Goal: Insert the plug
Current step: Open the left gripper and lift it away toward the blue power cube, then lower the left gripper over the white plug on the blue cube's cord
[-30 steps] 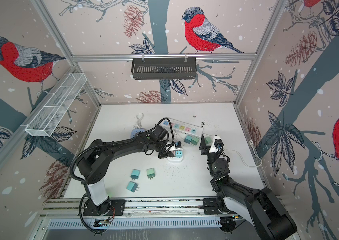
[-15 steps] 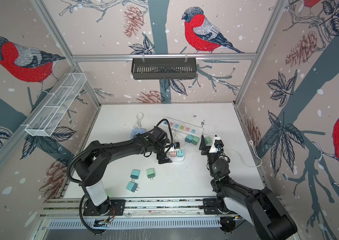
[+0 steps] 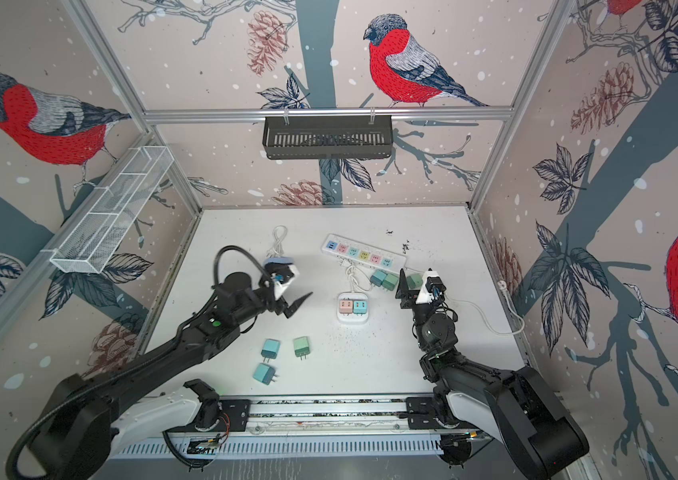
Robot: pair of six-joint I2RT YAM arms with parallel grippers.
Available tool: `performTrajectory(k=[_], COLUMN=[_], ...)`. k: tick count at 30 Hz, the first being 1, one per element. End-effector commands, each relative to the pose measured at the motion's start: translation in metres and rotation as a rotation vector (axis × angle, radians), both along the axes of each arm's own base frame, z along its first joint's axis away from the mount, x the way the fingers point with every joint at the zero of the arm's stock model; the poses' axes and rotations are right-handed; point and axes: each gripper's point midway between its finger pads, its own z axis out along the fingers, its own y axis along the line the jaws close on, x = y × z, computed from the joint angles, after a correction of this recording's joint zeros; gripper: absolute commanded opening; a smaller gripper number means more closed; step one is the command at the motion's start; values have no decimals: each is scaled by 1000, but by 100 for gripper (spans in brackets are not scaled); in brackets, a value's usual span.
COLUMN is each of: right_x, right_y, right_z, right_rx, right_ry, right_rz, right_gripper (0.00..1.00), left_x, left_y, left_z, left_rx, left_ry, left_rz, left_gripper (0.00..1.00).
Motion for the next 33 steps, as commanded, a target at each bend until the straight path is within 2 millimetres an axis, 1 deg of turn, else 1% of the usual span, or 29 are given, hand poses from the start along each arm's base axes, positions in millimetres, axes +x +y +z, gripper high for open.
performTrajectory(k=[1, 2, 4, 6, 9, 12, 15, 20, 22, 27, 30, 31, 33], right_x=[3, 3, 4, 4, 4, 5, 7, 7, 8, 8, 8, 9, 9], right_y=[-3, -2, -1, 1, 1, 4, 6, 6, 6, 7, 8, 8, 8], right_z=[8, 7, 6, 6, 7, 6, 5, 5, 5, 5, 4, 5, 5], right_rx=[33, 32, 28, 25, 26, 18, 12, 12, 10, 10, 8, 7, 4], right_ry=[-18, -15, -11, -10, -12, -7, -1, 0, 2, 3, 4, 1, 2], right_rz=[-12, -9, -3, 6, 10, 21, 27, 28, 28, 30, 34, 34, 37], right_gripper=[83, 83, 83, 83, 84, 84, 84, 84, 84, 84, 84, 84, 84], left_x=[8, 10, 16, 30, 55, 72, 81, 94, 102, 129, 143, 147, 161], left_y=[81, 97, 109, 117, 135, 137, 140, 160, 160, 149, 150, 148, 141], left_z=[68, 67, 64, 57, 37, 24, 14, -10, -20, -45, -65, -74, -86], left_rx=[-530, -584, -609, -617, -663, -650, -648, -622, -590, -489, -440, -408, -332], left_ry=[-130, -109, -69, -5, 128, 198, 226, 285, 330, 475, 554, 592, 678], left_rz=[309, 360, 419, 500, 686, 750, 786, 959, 991, 1028, 1104, 1120, 1128], left_gripper=[99, 99, 99, 99, 99, 99, 99, 99, 98, 97, 97, 97, 96])
